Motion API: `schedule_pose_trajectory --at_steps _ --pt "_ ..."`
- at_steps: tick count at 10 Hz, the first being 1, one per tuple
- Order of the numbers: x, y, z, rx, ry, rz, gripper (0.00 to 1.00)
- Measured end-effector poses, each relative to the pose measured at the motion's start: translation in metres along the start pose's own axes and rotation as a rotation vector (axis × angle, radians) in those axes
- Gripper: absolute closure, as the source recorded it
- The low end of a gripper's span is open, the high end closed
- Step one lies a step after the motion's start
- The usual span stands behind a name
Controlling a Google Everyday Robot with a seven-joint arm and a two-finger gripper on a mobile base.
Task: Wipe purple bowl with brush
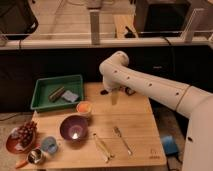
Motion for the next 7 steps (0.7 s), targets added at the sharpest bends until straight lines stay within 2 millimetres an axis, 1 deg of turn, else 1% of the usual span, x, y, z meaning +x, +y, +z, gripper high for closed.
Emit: schedule_pose_trajectory --at_steps 1,2,3,4,6,7 --pt "0.003 0.000 0.004 -0.009 0.002 0.008 0.20" --pt "0.014 -0.003 0.013 -0.013 0.008 0.028 0.20" --pt "0.033 -0.010 0.023 -0.014 0.013 0.046 0.20" --pt "0.047 -0.018 0.029 -0.008 0.017 0.061 0.20" --pt "0.059 -0.037 0.042 0.009 0.018 0.078 0.20" --pt "0.067 -0.049 0.050 0.020 0.017 0.091 0.20"
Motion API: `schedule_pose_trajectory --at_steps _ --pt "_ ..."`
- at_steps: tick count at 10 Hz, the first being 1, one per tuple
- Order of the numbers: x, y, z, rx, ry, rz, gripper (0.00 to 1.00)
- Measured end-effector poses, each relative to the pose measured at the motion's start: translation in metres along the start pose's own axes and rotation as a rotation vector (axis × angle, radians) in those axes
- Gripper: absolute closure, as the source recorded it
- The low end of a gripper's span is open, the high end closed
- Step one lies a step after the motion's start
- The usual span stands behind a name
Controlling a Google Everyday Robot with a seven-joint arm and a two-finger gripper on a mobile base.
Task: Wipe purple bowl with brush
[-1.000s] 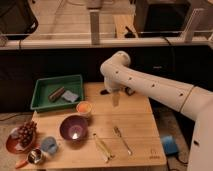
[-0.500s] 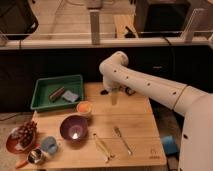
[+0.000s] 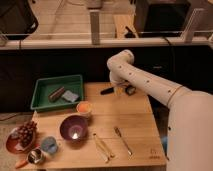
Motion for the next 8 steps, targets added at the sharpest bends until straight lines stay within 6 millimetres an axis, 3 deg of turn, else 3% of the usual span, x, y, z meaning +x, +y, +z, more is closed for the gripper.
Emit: schedule_pose_trajectory --at_steps 3,8 --pt "0.003 -0.020 0.020 0.007 -0.007 0.019 0.20" --pt "0.000 -0.027 0.040 0.007 0.024 0.057 0.20"
